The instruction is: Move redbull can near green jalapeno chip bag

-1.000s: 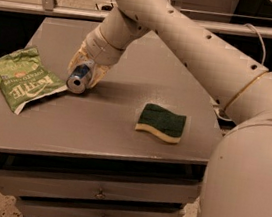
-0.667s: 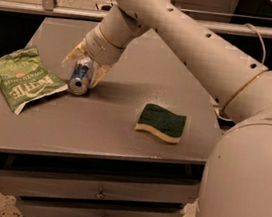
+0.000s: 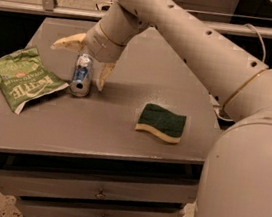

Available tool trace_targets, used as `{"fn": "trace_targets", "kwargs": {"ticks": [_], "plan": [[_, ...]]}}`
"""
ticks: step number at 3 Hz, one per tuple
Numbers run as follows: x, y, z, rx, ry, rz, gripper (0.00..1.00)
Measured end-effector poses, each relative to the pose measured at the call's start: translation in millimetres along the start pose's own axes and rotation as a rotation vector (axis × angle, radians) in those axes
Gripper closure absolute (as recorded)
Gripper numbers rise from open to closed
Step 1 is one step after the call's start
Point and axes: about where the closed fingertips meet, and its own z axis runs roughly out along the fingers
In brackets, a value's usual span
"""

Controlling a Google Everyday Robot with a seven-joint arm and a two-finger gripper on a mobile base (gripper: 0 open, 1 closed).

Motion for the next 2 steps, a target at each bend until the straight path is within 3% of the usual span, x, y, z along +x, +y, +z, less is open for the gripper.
{"fn": "trace_targets", "kwargs": {"ticks": [2], "plan": [[-0.3, -1.6, -2.3, 0.000, 0.000, 0.000, 0.00]]}}
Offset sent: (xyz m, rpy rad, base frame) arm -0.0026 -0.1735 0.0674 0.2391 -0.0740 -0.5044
